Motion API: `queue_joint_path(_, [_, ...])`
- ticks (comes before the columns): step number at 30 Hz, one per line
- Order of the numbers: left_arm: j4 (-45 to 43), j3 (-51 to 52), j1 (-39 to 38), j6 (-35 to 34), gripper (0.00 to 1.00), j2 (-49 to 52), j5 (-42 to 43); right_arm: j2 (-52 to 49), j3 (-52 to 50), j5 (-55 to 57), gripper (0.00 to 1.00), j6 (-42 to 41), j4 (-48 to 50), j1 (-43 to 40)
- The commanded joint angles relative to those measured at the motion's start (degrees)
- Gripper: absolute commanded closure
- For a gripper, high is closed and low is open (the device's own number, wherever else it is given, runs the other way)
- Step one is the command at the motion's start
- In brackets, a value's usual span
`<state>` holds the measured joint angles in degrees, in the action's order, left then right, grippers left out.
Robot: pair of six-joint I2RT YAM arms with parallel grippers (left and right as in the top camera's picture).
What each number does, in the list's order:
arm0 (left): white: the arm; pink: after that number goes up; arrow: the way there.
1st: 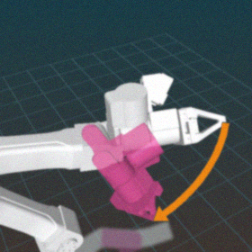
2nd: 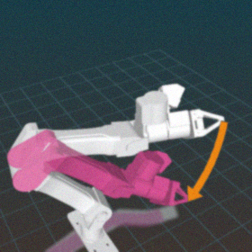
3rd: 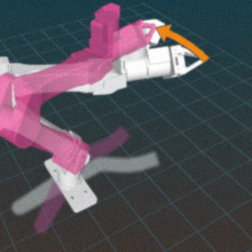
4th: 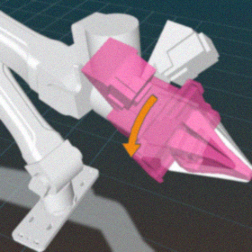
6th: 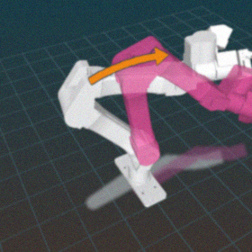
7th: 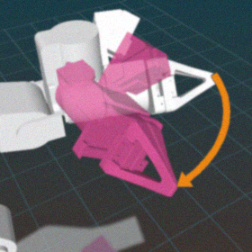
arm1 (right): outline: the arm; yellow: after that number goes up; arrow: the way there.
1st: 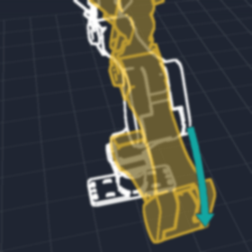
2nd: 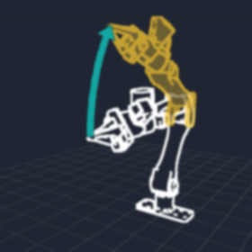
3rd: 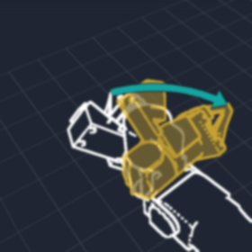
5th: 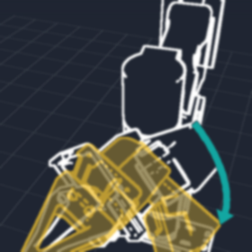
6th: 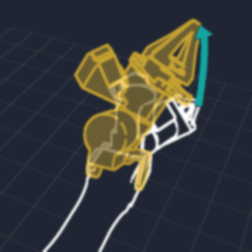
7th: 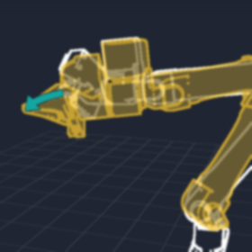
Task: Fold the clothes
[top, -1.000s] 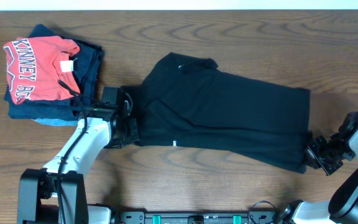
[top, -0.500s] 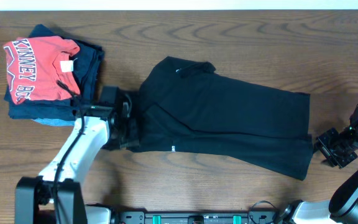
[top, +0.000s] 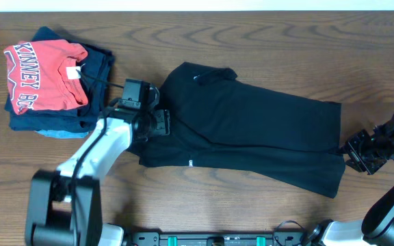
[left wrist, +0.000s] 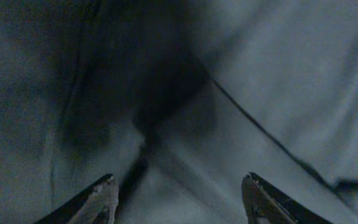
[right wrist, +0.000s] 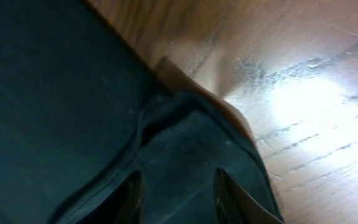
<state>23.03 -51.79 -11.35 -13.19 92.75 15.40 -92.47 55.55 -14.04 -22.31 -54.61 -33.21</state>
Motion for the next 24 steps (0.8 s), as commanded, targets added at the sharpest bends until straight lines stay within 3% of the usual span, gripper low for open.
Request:
queue_joint_path(1, [-1.79,0.39,0.07,1.14,0.35,2.73,-1.49,-0.11,1.03,-1.46,0.65,1.18,0.02,0.61])
queue_joint_path(3, [-2.64,0.39,0.02,1.16,0.36,3.58,-1.49,-0.11,1.03,-1.44,0.65,1.2,0.02,0.61])
queue_joint_path(6, [-3.54,0.37,0.02,1.14,0.51,4.11,-1.49,-0.11,1.03,-1.44,0.65,1.18,0.07,0.61])
queue_joint_path(11, [-4.04,-0.09,0.35,1.14,0.94,3.82,3.32,-0.11,1.03,-1.49,0.66,1.14,1.07,0.61])
queue_joint_path(16, [-4.07,-3.91,2.29,0.72,0.94,1.38,11.37,-0.11,1.03,-1.49,0.66,1.14,2.93,0.61])
queue_joint_path(24, [-8.0,-7.8,2.93,-0.22,0.94,-0.79,10.69,-0.11,1.03,-2.36,0.65,1.18,7.91,0.61])
